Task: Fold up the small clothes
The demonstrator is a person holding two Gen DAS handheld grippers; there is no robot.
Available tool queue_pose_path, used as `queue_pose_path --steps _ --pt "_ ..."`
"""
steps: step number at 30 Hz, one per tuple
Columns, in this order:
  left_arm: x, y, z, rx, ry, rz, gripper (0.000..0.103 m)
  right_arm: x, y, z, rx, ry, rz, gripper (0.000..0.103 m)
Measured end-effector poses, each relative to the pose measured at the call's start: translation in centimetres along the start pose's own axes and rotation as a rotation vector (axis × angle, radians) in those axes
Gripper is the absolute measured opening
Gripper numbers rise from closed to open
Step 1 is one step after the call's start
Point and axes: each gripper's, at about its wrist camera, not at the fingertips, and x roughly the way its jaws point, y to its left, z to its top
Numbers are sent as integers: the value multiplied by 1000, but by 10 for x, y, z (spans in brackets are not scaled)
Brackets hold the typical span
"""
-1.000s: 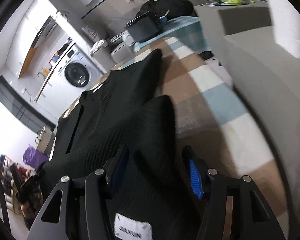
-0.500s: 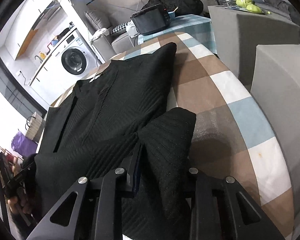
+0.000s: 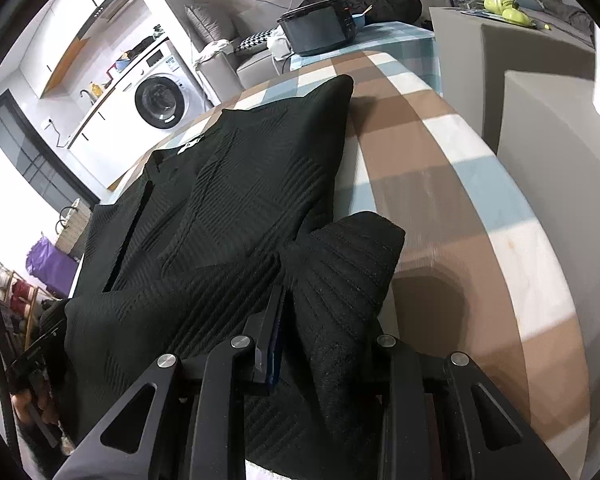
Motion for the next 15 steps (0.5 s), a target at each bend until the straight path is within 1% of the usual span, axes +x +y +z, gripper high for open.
queue_pose_path --steps 4,6,8,9,10,11,13,15 --pt "-13 0 -12 16 -15 36 20 -7 3 -14 -9 8 11 25" --pt "-19 3 -13 -1 -26 40 26 -8 1 -14 -13 13 14 25" --pt "-27 9 -14 -30 -17 31 27 -15 -1 -15 -8 13 26 32" --pt "-31 13 -14 -40 -14 25 31 -19 -3 -16 -8 14 35 35" --pt "-35 16 -16 -55 -15 26 33 -26 -6 -17 -13 10 56 40" --pt "-41 21 -18 -73 -26 30 36 -32 -8 -20 -21 1 68 41" --pt "-48 29 -22 -87 -43 30 36 -42 -11 -27 -45 -17 79 41" --pt "-54 34 -25 -95 -66 29 36 -46 -13 -35 -76 -31 66 41"
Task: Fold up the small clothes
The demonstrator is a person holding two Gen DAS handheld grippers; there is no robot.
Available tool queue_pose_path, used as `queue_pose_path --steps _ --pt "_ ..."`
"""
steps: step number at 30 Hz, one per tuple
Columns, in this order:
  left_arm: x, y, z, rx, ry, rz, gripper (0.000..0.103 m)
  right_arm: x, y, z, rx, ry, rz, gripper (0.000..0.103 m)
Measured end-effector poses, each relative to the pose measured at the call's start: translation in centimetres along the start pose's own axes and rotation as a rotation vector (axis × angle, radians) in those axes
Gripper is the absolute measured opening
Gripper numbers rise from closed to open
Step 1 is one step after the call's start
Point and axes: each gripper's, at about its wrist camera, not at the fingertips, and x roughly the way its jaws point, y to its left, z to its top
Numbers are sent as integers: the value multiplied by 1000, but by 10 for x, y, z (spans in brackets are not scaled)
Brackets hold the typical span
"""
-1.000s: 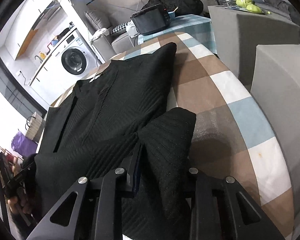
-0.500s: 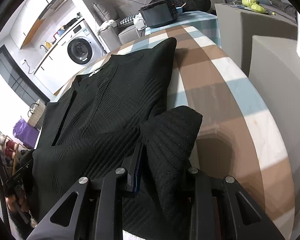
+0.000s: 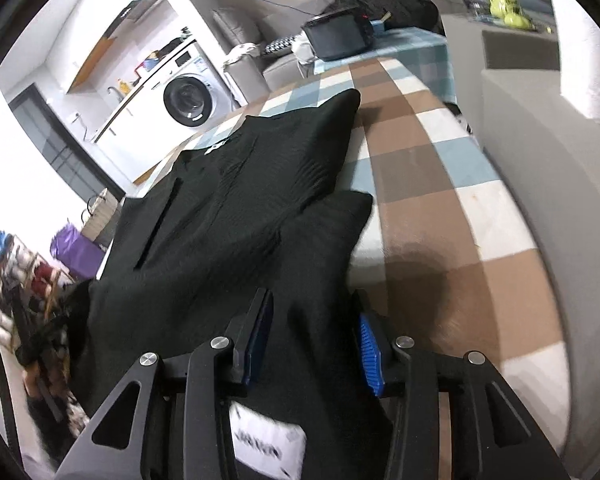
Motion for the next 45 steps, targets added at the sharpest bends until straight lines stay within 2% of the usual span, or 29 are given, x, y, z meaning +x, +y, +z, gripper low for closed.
queue_pose_path --steps 1,3,4,7,8,10,12,13,14,15,17,19,25,26,27,28,29,30,34,38,43,45 --pt "-2 2 -1 -2 -10 0 35 1 0 -2 -9 -5 -9 37" --pt "-8 4 -2 -4 -22 -12 9 -1 4 -2 -30 -20 -11 13" --pt "-11 3 -1 -6 -23 -29 8 -4 9 0 -55 -43 -9 5" --pt "-21 0 -1 8 -55 -21 6 -19 20 11 -91 -143 9 5" --pt "-23 1 0 6 -62 -20 6 -20 19 14 -84 -152 -1 5" --pt "-22 3 1 -11 -53 -26 6 -15 13 22 -57 -145 -46 5" --pt "-20 6 -1 -28 -30 -37 7 -4 4 25 -22 -98 -70 6" --pt "-19 7 -3 -29 -23 -35 10 0 1 24 -12 -75 -69 6" --pt "-20 9 -5 -29 -13 -31 18 -1 -1 22 -5 -76 -53 11" --pt "-20 9 -6 -30 -8 -29 31 -3 -4 19 5 -79 -24 15" --pt "-22 12 -10 -37 -2 -32 47 -7 -8 12 23 -73 39 40" --pt "-22 14 -13 -36 1 -45 48 -12 -9 6 15 -75 63 42" --pt "-12 10 -22 -14 69 -34 48 -3 -4 -7 -18 -26 4 42" --pt "-11 9 -23 -5 76 -35 43 -1 -2 -8 -33 -22 -7 42" --pt "-10 6 -24 11 72 -38 20 0 0 -9 -43 -25 -20 39" --pt "-10 4 -24 24 66 -36 10 0 3 -10 -60 -32 -26 26" --pt "-11 2 -24 36 56 -39 7 -2 6 -12 -82 -46 -31 13" --pt "-15 0 -23 36 24 -42 5 -4 9 -13 -97 -58 -35 10" --pt "-31 -5 -13 44 -59 -50 4 -24 17 -14 -159 -143 -10 5" --pt "-36 -7 7 35 -110 -69 4 -38 18 1 -146 -212 -3 5" --pt "-20 -8 46 4 -142 -79 4 -38 27 29 -131 -286 -2 4" --pt "-2 -6 59 -6 -124 -59 4 -32 28 40 -95 -304 -17 4"
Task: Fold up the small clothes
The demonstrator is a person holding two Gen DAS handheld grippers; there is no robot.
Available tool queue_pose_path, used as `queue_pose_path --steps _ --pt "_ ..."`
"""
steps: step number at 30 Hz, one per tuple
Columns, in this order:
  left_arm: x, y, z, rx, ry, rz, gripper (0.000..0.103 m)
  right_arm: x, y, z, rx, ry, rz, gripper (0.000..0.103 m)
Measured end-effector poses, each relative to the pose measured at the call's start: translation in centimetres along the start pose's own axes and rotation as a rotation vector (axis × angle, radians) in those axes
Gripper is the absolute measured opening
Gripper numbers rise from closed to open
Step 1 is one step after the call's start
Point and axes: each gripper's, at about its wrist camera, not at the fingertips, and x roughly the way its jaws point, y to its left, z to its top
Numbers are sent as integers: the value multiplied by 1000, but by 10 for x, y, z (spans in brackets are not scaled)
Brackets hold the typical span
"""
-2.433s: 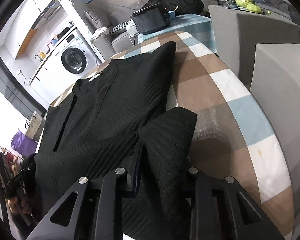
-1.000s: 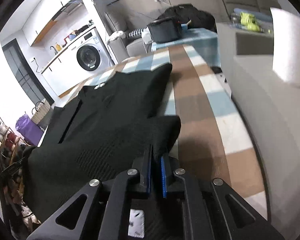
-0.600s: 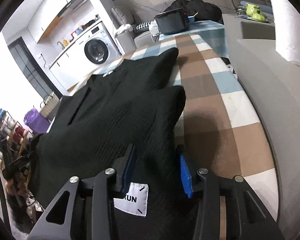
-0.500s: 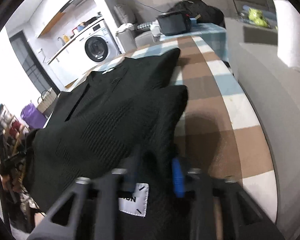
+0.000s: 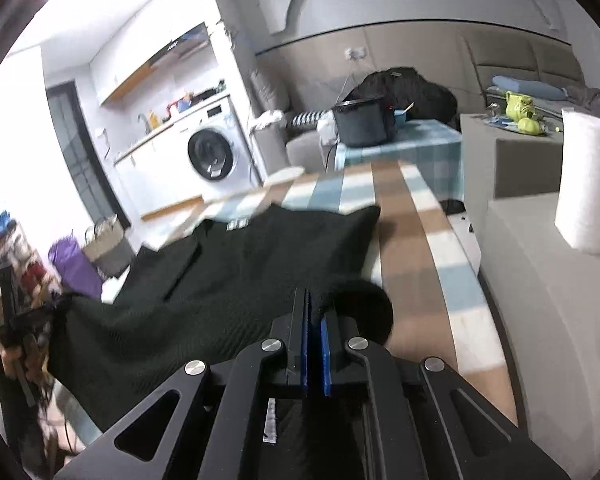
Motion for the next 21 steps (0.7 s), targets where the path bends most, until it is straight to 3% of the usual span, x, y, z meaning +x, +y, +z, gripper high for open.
queue_pose_path --steps 4,8,10,12,14,17,18,20,21 --pt "43 6 3 4 99 41 4 39 -4 0 14 107 -114 4" --pt "63 6 -3 17 145 71 6 69 -12 -11 43 221 -187 6" --pt "65 6 -5 13 148 80 13 69 -15 -14 59 236 -164 9" --pt "65 7 -4 1 161 77 32 64 -18 -14 89 233 -128 15" --pt "63 8 -6 -19 154 59 42 60 -20 -14 115 220 -93 24" --pt "63 8 -5 -26 131 55 41 58 -21 -14 137 211 -67 25" --pt "64 8 -5 -24 119 65 34 59 -18 -15 135 212 -76 25" --pt "62 9 -6 -19 122 82 24 61 -15 -15 105 208 -116 9" --pt "61 10 -6 -19 124 77 24 61 -15 -16 96 211 -140 9"
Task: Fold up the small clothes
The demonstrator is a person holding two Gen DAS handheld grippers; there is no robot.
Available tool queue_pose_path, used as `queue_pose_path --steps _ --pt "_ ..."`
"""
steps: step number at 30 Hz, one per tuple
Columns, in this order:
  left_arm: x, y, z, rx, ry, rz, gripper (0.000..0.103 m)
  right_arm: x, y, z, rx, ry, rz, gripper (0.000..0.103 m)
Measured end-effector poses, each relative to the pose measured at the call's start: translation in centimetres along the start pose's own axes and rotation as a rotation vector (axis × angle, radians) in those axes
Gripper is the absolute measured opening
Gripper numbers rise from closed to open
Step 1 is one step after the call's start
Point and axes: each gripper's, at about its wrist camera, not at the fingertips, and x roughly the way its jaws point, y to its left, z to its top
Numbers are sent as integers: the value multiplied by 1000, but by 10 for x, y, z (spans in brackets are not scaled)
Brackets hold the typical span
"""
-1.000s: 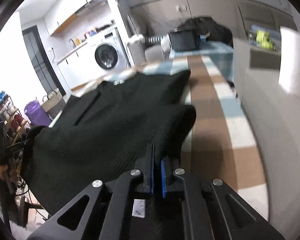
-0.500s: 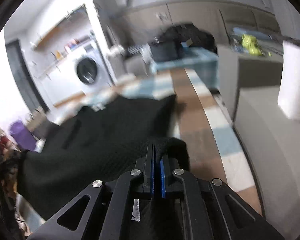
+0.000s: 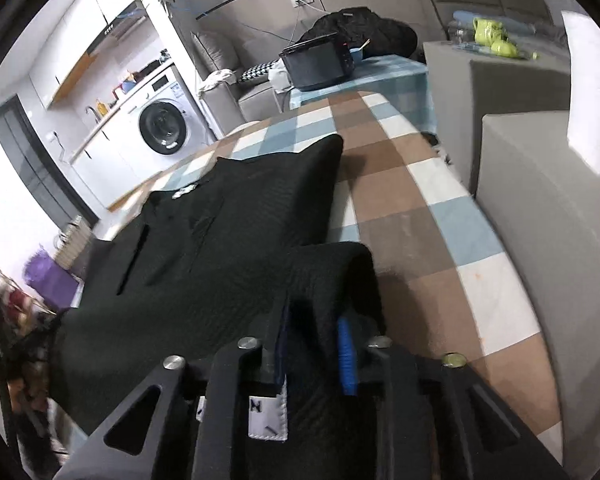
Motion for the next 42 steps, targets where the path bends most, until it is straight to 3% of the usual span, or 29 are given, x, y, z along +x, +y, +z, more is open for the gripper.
queue_pose_path --steps 2,4,6,9,11,16,22,25,26,28,29,30,32,34,38,42 --pt "-7 1 -3 -1 -7 3 25 -1 -5 -1 30 10 14 9" --pt "-16 0 -8 22 -14 2 30 -8 -8 -1 31 3 28 17" --pt "-25 -1 -13 44 -21 0 48 -18 -9 -6 17 -2 47 24" --pt "-41 -3 -25 67 -49 -8 59 -29 -13 -16 24 12 66 34" --pt "-48 -2 -34 70 -37 -14 62 -36 -16 -24 29 15 80 39" --pt "-47 -1 -44 63 -1 -23 62 -39 -17 -30 39 13 91 40" --pt "-31 -4 -22 15 -12 -43 62 -22 -7 -8 66 -15 111 40" --pt "-18 -7 -7 6 -16 -17 62 -7 -5 6 93 0 92 40" --pt "-14 -6 -3 0 -12 -19 61 -2 -6 10 107 5 95 40" --pt "-6 -5 4 -24 -4 -36 42 5 -8 14 126 18 113 40" --pt "-3 -5 6 -28 -2 -39 21 7 -9 15 133 20 120 39" --pt "1 -5 8 -22 -4 -24 7 9 -10 15 134 21 119 37" --pt "1 -3 10 -22 -28 -20 5 13 -10 17 124 25 108 14" --pt "-3 -2 12 -27 -50 -29 5 9 -10 17 118 4 127 8" --pt "-23 -4 20 -18 -114 -52 5 -29 -2 26 100 -163 225 6" --pt "-26 -8 36 -3 -143 -48 5 -34 8 39 80 -211 174 6"
